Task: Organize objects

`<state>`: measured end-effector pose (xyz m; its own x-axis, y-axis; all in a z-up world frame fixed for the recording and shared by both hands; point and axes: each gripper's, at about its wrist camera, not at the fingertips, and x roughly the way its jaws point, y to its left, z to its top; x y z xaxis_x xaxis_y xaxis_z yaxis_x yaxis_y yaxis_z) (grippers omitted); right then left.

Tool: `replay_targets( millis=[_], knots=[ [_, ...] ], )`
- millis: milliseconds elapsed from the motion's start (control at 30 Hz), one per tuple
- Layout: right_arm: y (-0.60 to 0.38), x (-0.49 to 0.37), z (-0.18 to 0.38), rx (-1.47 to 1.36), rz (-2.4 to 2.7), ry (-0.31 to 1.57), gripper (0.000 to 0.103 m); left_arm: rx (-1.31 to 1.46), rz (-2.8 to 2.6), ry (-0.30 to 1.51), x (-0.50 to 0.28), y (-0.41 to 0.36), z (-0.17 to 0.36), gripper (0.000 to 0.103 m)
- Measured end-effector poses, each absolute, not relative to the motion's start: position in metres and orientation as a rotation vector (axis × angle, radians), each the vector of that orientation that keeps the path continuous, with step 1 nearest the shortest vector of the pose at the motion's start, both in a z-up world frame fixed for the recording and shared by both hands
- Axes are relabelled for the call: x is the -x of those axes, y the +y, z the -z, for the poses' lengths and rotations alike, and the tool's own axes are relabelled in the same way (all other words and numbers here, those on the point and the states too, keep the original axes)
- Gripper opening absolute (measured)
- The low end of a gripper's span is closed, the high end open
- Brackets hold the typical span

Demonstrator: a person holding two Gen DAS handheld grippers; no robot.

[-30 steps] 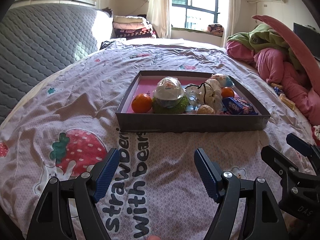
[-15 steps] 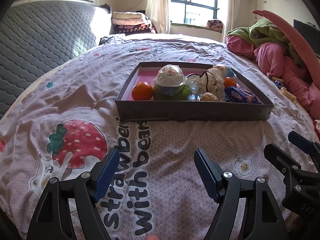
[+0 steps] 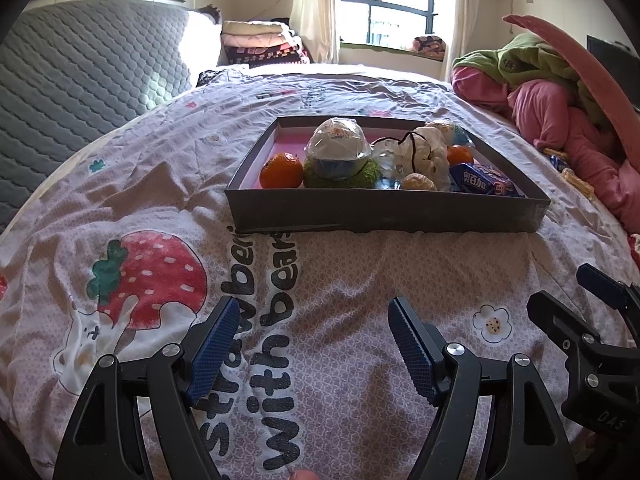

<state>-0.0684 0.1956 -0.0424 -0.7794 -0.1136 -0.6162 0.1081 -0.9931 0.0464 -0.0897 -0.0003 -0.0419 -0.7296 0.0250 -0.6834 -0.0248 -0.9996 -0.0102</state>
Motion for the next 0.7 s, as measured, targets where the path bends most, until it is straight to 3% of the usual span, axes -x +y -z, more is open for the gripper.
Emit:
replay_targets(
  millis=[700],
  knots=[
    [0.1926, 0.0714, 0.0467, -1.02, 2.848, -0.007, 0.088, 1.168, -2.87, -0.003, 0.0905, 0.0007, 0.0465, 0.078]
  ],
)
